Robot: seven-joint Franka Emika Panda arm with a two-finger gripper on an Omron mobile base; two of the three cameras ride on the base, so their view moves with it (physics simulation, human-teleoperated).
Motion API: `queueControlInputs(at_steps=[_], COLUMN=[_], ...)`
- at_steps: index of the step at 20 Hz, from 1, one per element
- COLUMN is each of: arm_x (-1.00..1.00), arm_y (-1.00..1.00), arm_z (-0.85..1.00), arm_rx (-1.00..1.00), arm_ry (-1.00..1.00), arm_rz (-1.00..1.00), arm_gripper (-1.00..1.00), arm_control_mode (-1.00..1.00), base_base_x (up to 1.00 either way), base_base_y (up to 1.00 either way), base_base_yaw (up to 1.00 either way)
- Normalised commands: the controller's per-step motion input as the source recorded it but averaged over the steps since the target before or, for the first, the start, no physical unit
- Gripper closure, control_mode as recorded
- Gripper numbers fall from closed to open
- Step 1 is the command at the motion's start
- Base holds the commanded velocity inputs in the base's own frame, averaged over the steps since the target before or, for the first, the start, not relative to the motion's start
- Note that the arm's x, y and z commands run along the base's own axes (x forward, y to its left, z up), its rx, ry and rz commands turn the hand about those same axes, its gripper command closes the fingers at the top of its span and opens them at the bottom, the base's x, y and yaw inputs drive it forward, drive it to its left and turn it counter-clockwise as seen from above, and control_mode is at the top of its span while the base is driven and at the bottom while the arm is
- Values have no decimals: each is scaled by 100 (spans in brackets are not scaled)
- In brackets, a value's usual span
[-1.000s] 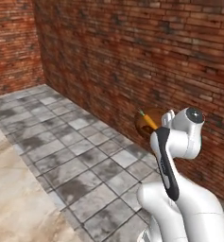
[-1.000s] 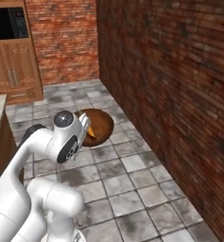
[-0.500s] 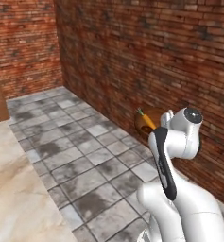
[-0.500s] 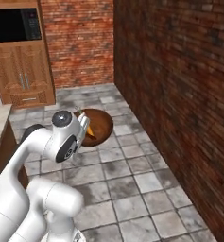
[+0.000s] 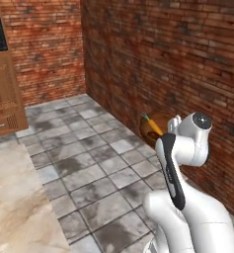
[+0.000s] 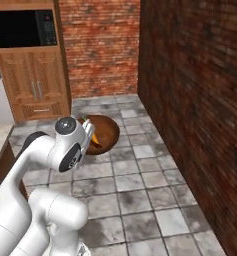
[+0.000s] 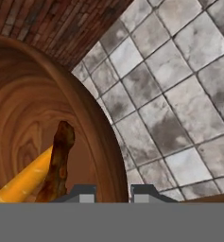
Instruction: Pick the chicken drumstick and carrot from their plates and place them in the bowl. Then put the bowl in the fridge.
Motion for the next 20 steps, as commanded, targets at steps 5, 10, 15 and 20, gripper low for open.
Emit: queueControlInputs(at_steps=[5, 10, 15, 20], arm_x=[0, 0, 0, 0], arm_y=[0, 0, 0, 0], arm_z=[0, 0, 0, 0], arm_rx=[0, 0, 0, 0], arm_ry=[0, 0, 0, 0], arm_rz=[0, 0, 0, 0], arm_gripper=[100, 100, 100, 100], arm_control_mode=[100, 100, 100, 100], base_base_x=[94, 94, 94, 94], base_base_y=[4, 5, 6, 6], base_base_yaw=[17, 18, 20, 20])
